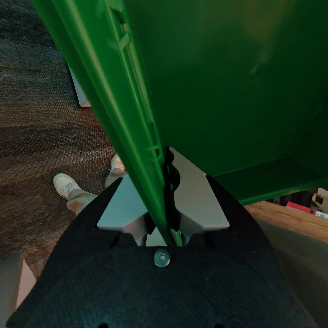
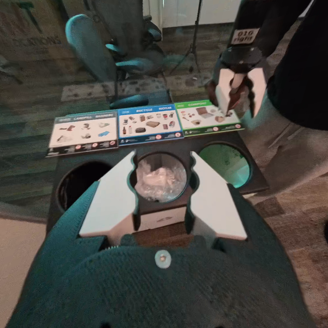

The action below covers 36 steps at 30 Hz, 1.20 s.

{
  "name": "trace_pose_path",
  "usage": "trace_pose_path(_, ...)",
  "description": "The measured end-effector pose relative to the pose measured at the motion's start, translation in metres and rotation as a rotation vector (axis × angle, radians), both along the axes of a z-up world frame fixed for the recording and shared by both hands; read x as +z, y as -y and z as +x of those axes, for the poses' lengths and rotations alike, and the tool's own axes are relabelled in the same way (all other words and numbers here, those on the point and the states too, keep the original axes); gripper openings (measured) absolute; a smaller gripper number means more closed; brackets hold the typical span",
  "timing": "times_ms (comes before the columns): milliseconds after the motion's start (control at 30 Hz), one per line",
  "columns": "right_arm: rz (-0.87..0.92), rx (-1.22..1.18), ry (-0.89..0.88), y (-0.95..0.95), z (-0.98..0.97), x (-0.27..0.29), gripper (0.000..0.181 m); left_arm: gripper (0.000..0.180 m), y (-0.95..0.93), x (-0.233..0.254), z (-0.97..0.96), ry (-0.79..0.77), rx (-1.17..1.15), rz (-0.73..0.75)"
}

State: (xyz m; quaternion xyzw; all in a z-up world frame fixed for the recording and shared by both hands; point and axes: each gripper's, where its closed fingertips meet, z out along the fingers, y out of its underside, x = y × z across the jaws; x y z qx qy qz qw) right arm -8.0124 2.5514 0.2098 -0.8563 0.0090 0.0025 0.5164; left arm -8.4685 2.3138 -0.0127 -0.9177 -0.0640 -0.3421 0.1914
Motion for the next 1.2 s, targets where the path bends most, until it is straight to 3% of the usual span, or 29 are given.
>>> trace_pose_path(33,-0.002,0.021,-0.036,0.040,-0.017,-0.010,0.056,0.000,0.003,0.001,0.001,-0.007,-0.027,0.013)
trace_pose_path(200,-0.155,-0.028,-0.057,0.270,-0.072,-0.111,0.051,0.000,0.029,-0.001,0.031,0.002,-0.226,0.029)
trace_pose_path(267,-0.177,-0.057,-0.036,0.341,-0.080,-0.126,0.050,0.000,0.047,-0.003,0.050,0.007,-0.326,0.014)
trace_pose_path(433,0.133,-0.167,-0.011,0.426,-0.053,-0.047,0.056,0.000,0.099,0.007,0.105,-0.035,-0.528,0.018)
trace_pose_path(567,0.235,-0.228,0.007,0.497,-0.017,-0.011,0.061,0.000,0.159,0.022,0.158,-0.074,-0.664,0.069)
trace_pose_path(733,0.257,-0.284,-0.070,0.649,0.016,-0.044,0.061,0.000,0.282,0.017,0.234,-0.105,-0.824,0.099)
trace_pose_path(900,0.200,-0.426,-0.090,0.836,0.061,-0.089,0.062,0.001,0.452,-0.009,0.337,-0.073,-1.041,0.014)
trace_pose_path(1033,0.189,-0.666,-0.152,0.987,0.099,-0.093,0.071,0.000,0.583,-0.017,0.421,-0.105,-1.307,-0.059)
trace_pose_path(1200,0.198,-1.016,-0.165,1.164,0.142,-0.101,0.075,0.000,0.728,-0.013,0.520,-0.146,-1.677,-0.031)
